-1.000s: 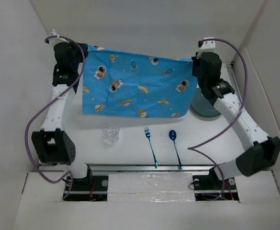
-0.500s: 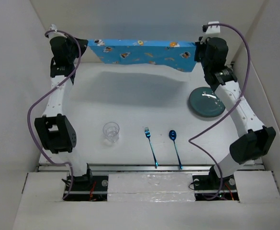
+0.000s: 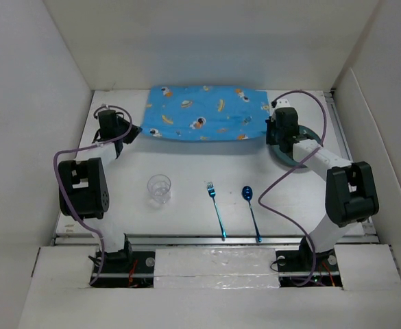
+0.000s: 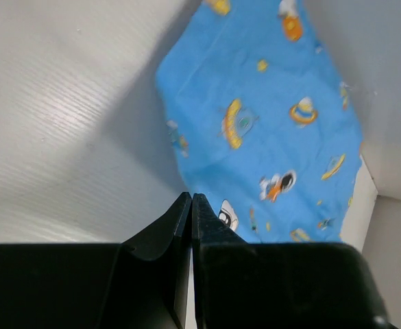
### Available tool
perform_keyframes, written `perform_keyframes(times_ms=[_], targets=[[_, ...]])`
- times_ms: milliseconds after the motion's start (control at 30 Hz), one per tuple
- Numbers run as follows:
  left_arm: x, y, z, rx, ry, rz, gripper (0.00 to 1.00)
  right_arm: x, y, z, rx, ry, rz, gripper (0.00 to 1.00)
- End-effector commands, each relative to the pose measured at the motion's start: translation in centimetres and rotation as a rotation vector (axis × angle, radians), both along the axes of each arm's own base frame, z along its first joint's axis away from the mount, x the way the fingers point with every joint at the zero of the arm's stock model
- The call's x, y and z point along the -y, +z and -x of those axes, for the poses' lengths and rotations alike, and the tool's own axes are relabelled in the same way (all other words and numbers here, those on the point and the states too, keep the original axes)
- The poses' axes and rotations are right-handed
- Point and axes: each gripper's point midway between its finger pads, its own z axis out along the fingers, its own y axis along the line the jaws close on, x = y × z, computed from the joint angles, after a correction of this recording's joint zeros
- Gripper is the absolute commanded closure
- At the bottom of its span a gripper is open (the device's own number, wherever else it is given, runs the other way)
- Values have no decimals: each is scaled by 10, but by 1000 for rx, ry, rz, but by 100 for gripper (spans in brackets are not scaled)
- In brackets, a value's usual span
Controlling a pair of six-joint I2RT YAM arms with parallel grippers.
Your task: Set the dinner table for one person
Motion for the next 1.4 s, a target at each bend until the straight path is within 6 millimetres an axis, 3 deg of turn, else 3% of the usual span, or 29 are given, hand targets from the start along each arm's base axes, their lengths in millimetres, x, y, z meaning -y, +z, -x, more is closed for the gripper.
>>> perform_keyframes(times_ms=[0, 100, 233, 367, 533, 600, 667, 733, 833, 933, 1100, 1167, 1267, 1333, 1367], targets=[[-11, 18, -9, 80, 18, -54, 100, -3, 20, -13, 69, -2, -82, 100], [-17, 0, -1, 25, 41, -80, 100, -5, 15, -10, 55, -1, -95, 100], [-17, -15, 11, -16, 51, -77, 100, -3, -15, 3, -77, 9, -95, 100], [-16, -31, 21, -55, 55, -66, 100, -7, -29, 14, -113, 38, -166, 100], [-15, -26, 29, -62, 68, -51, 99, -2, -28, 24, -126, 24, -152, 90], [-10, -11, 32, -31, 60, -45, 90, 5, -23, 29, -117, -9, -132, 88], [-11, 1, 35, -15, 70, -46, 78, 8, -18, 33, -106, -21, -131, 78], [-13, 25, 38, 44, 86, -54, 63, 11, -5, 37, -84, -39, -132, 64], [-15, 59, 45, 127, 112, -76, 61, 17, 12, 42, -60, -51, -133, 56], [-14, 91, 51, 212, 125, -114, 63, 26, 26, 45, -26, -69, -147, 55], [5, 136, 71, 330, 42, -63, 64, 36, 35, 64, 22, -96, -215, 55], [15, 148, 82, 368, -2, -36, 64, 52, 48, 73, 83, -162, -256, 51], [32, 180, 102, 460, -92, -1, 64, 81, 37, 86, 109, -256, -334, 45], [39, 192, 110, 492, -132, 0, 64, 92, 21, 94, 82, -277, -396, 42], [42, 196, 116, 504, -154, 2, 64, 110, 18, 97, 85, -337, -430, 39]])
